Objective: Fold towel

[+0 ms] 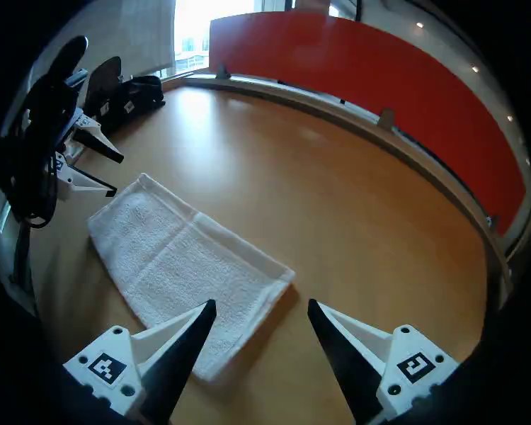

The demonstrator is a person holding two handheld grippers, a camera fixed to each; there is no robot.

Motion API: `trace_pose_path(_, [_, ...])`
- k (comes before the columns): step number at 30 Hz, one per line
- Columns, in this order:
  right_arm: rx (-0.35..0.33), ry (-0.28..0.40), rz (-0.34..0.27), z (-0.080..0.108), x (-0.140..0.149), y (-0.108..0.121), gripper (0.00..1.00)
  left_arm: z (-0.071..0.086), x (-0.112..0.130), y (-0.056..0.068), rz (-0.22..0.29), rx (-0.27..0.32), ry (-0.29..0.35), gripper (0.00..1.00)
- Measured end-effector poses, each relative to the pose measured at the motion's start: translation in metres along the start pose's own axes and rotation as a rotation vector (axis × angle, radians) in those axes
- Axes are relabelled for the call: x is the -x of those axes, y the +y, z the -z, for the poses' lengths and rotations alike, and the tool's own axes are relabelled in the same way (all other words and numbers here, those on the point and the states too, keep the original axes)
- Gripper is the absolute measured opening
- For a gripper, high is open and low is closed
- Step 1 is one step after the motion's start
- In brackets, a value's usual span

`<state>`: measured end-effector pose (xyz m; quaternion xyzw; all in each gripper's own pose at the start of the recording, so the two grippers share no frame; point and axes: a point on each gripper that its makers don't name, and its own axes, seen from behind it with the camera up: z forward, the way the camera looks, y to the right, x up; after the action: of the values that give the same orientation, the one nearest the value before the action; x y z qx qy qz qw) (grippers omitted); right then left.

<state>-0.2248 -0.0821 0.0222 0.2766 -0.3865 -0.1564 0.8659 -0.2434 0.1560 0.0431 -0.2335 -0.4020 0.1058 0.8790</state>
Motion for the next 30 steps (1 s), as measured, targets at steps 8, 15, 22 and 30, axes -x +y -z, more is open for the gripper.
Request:
trace_pose_path(8, [-0.006,0.002,-0.006,0.007,0.007,-0.008,1.0,0.007,0.005,0.001,0.008,-0.004,0.002,0.98])
trace_pose_path(15, [-0.016,-0.001,-0.017,0.016,0.019,-0.018,1.0,0.017,0.015,0.004,0.032,-0.011,0.001,0.98])
trace_pose_path(22, [-0.02,-0.004,-0.025,0.025,0.03,-0.027,1.0,0.027,0.032,0.011,0.066,-0.011,-0.006,0.98])
trace_pose_path(30, [-0.026,-0.004,-0.036,0.036,0.04,-0.036,1.0,0.037,0.05,0.019,0.092,-0.011,-0.013,0.98])
